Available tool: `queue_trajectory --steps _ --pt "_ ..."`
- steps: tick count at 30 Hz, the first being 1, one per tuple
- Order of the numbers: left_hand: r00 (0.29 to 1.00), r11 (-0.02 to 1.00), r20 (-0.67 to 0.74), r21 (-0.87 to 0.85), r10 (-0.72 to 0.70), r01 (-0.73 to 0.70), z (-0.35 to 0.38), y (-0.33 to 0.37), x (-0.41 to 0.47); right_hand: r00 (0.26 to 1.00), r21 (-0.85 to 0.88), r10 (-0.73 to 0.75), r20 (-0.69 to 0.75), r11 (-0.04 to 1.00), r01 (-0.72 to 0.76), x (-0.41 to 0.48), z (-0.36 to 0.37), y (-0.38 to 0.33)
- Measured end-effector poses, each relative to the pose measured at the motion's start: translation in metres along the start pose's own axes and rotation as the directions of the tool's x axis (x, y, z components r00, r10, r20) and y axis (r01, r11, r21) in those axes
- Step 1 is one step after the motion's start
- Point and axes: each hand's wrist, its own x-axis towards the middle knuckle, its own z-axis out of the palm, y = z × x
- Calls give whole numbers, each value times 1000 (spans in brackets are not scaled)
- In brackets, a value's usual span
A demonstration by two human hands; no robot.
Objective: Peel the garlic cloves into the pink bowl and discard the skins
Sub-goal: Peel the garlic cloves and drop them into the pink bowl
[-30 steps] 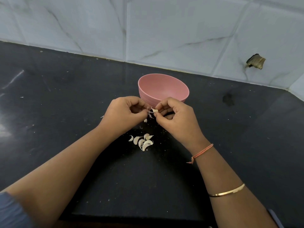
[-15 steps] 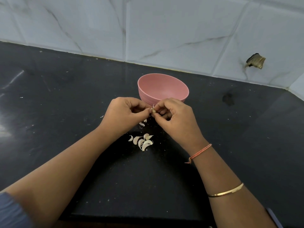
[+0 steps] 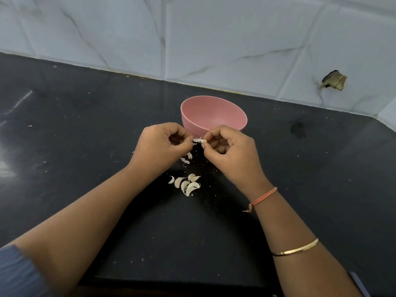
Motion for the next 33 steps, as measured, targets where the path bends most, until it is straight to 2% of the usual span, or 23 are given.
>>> queue_trajectory --steps 5,13,20,28,33 --pt "997 997 -50 53 -56 58 -1 -2 3 998 127 63 -18 990 -61 1 -2 0" --pt "997 997 17 29 -74 74 -1 -4 3 995 180 97 -1 979 -96 2 -2 1" --pt "996 1000 91 25 1 -3 -3 3 0 995 192 94 13 977 -95 2 -1 1" --pt "987 995 151 -87 61 -48 -4 7 -4 995 175 99 25 979 -102 2 0 4" --pt "983 991 130 -68 126 -118 -3 5 -3 992 184 117 48 975 -124 2 0 6"
